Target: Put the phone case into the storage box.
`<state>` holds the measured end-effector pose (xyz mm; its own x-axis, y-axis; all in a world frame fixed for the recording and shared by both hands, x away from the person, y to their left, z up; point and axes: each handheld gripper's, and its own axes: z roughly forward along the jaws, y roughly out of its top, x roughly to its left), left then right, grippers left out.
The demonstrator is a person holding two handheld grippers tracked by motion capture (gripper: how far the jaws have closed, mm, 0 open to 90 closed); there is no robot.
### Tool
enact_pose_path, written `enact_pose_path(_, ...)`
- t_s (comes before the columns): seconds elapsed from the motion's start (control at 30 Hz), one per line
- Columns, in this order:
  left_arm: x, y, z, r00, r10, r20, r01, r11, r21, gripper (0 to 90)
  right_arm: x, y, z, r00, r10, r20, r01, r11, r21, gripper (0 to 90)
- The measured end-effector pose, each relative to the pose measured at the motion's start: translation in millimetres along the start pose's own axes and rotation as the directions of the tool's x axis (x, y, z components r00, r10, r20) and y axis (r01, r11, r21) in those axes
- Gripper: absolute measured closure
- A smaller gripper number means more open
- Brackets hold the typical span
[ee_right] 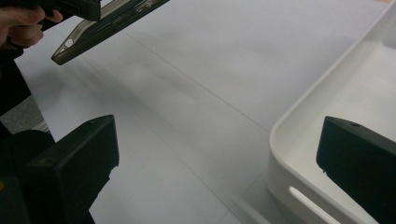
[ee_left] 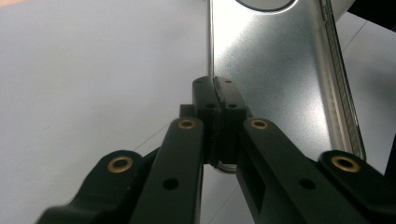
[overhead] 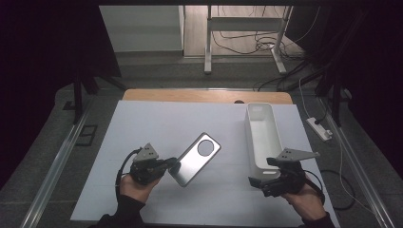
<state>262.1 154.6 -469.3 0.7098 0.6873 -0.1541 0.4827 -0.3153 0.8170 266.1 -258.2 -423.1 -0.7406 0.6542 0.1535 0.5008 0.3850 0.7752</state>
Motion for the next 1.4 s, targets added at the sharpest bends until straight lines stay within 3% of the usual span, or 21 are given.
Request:
enact_pose_path(0.5,-9.0,0.1,1.7,0.9993,0.031,-0.02,-0.032,0.9992,-0.022,89.2,5.8,12.1,24.2,0.9963,0.049,-0.071,-0.048,0.999,0.02,0.0)
enact_pose_path(0.87,-22.1,-2.8,3.2,0.9971,0.067,-0.035,-0.068,0.9973,-0.028,89.3,13.7,21.3,47.5,0.9883,0.079,-0.13,-0.076,0.997,0.033,0.0)
enact_pose_path(1.4,-34.5,-4.6,9.0,0.9961,0.08,-0.039,-0.081,0.9962,-0.033,89.2,23.8,32.7,73.7,0.9775,0.106,-0.182,-0.095,0.993,0.068,0.0)
